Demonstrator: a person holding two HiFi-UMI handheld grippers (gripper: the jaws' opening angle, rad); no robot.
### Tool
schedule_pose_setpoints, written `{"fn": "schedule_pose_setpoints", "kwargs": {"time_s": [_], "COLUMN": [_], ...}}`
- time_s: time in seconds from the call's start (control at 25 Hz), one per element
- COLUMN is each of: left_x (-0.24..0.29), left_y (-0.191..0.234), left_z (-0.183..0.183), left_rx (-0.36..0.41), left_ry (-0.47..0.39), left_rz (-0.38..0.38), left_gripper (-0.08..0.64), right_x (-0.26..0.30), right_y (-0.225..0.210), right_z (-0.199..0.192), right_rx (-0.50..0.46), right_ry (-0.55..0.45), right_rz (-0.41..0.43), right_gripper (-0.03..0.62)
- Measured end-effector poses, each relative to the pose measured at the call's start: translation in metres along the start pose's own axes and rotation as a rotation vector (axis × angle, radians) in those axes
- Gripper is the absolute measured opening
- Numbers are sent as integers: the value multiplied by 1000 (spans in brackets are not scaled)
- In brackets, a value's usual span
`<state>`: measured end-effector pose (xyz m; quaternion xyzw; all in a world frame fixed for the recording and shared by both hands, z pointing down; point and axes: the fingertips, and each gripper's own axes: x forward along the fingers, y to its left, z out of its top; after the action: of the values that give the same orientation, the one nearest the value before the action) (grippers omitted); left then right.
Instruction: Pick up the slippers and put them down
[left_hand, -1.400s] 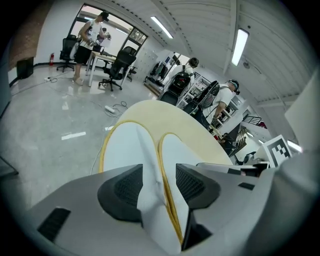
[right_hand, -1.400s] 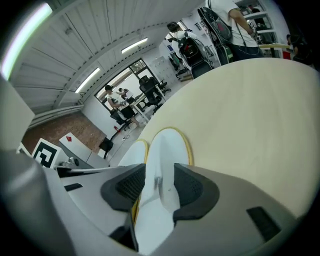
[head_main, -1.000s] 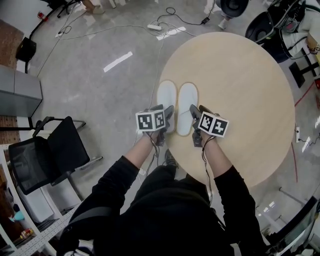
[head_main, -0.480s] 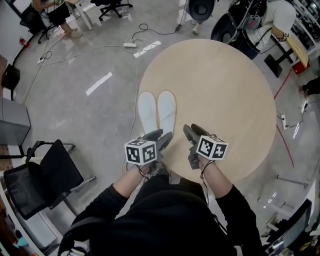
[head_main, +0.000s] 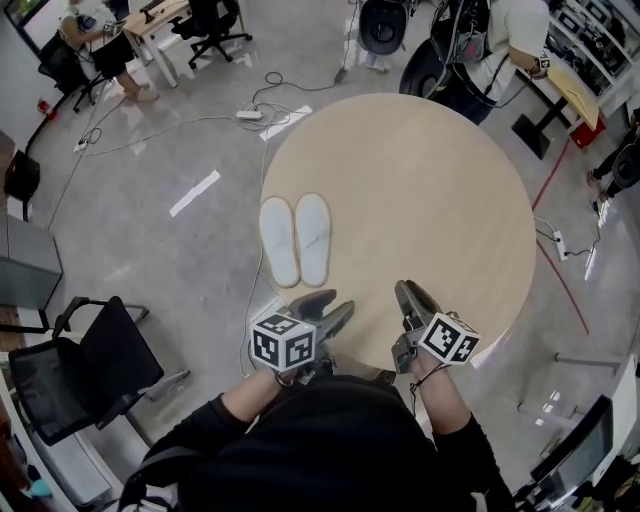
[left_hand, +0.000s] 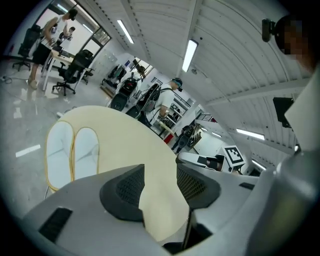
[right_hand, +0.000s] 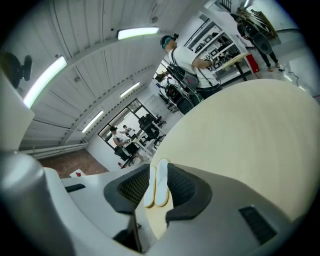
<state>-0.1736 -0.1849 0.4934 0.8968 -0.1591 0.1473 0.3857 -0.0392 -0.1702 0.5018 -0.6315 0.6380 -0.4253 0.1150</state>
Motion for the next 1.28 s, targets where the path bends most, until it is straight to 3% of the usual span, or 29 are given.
{"fn": "schedule_pose_setpoints", "kwargs": {"time_s": [0.28,0.48,0.68,1.0,1.12,1.28], "left_x": [17,44,60,98,108,107], "left_y": [-80,-144,-183,-255,-281,-281], "left_z": [-9,-26,-42,-84,-103,-122], "left_rx": [22,77,79,78,86,69], "left_ry": [-45,-44,-74,-75,-56,-46], "left_rz": [-22,-57,-31,-25,-22,7], "left_gripper": [213,167,158,158,158,158], "right_x": [-86,-148,-195,-269,-294,-301], "right_y": [-5,-15,-19,-44,-58,-72], "right_z": [29,42,50,60,61,45], "right_rx": [-63,-98,-174,-346,-353,-325], "right_ry": [-72,-112,-117,-132,-130,-114], "right_rz": [60,112,175,179,180,194], "right_gripper": [51,15,15,15,15,15]}}
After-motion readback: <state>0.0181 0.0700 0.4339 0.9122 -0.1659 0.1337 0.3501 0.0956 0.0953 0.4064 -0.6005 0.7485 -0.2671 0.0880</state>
